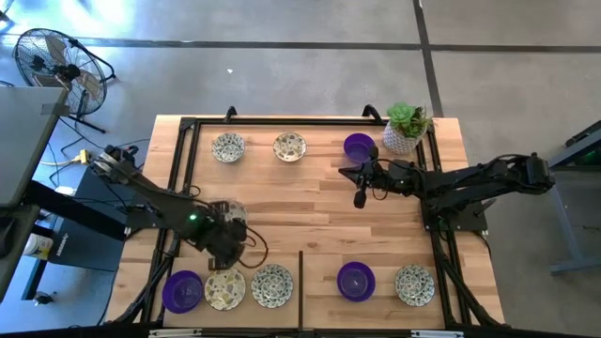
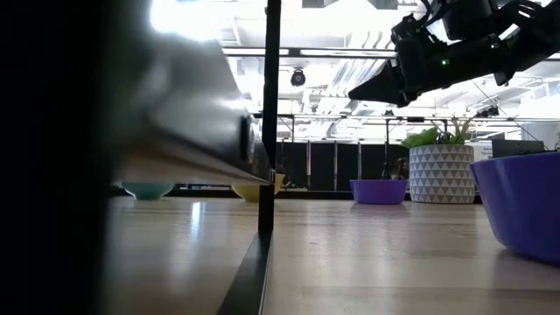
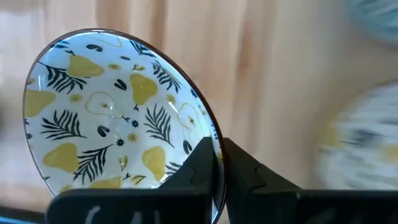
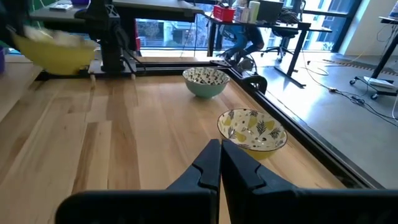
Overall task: Pick & Place Mini bowls
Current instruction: Stack the bottom yellow patterned bowl on top of the other yellow patterned bowl on the shelf
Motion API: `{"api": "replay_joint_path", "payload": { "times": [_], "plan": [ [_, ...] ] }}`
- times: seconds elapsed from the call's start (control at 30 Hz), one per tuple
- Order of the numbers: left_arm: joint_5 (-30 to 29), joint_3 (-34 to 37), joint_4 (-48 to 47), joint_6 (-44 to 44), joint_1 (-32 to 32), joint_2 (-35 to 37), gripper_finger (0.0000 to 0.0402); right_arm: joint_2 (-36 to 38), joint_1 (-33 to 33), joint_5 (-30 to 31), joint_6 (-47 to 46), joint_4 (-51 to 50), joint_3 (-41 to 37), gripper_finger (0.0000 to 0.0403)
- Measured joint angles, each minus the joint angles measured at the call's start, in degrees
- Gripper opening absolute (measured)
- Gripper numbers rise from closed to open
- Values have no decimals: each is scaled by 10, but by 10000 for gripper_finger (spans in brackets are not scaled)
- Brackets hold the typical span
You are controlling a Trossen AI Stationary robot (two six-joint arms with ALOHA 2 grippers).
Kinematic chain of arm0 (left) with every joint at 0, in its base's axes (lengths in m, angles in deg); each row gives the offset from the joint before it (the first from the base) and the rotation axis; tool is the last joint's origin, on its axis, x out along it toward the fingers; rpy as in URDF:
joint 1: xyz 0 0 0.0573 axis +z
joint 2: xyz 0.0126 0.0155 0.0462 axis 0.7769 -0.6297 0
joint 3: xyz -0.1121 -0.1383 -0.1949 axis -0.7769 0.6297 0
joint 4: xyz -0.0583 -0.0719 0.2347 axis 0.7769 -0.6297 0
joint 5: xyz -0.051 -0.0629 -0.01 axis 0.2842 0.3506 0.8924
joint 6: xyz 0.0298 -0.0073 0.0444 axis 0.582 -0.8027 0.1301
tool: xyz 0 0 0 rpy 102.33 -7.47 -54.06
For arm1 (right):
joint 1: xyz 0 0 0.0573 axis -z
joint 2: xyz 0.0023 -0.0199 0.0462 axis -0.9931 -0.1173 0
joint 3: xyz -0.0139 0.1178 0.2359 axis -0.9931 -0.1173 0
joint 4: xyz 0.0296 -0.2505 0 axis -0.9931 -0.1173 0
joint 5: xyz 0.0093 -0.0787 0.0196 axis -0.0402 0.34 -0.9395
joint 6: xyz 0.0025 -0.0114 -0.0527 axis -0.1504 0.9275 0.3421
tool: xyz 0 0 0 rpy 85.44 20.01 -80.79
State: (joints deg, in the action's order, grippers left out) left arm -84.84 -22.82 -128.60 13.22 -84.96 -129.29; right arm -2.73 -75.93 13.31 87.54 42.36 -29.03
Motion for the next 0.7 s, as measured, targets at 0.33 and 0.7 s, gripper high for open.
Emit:
{"api": "replay_joint_path", "payload": {
  "times": [0.33, 0.7],
  "plan": [
    [6, -172, -89, -122, -86, -48, 9, 0, 0, 0, -4, -2, 0, 0],
    [24, -285, -140, -209, -170, -158, 10, 0, 0, 0, -16, -3, 0, 0]
  ]
}}
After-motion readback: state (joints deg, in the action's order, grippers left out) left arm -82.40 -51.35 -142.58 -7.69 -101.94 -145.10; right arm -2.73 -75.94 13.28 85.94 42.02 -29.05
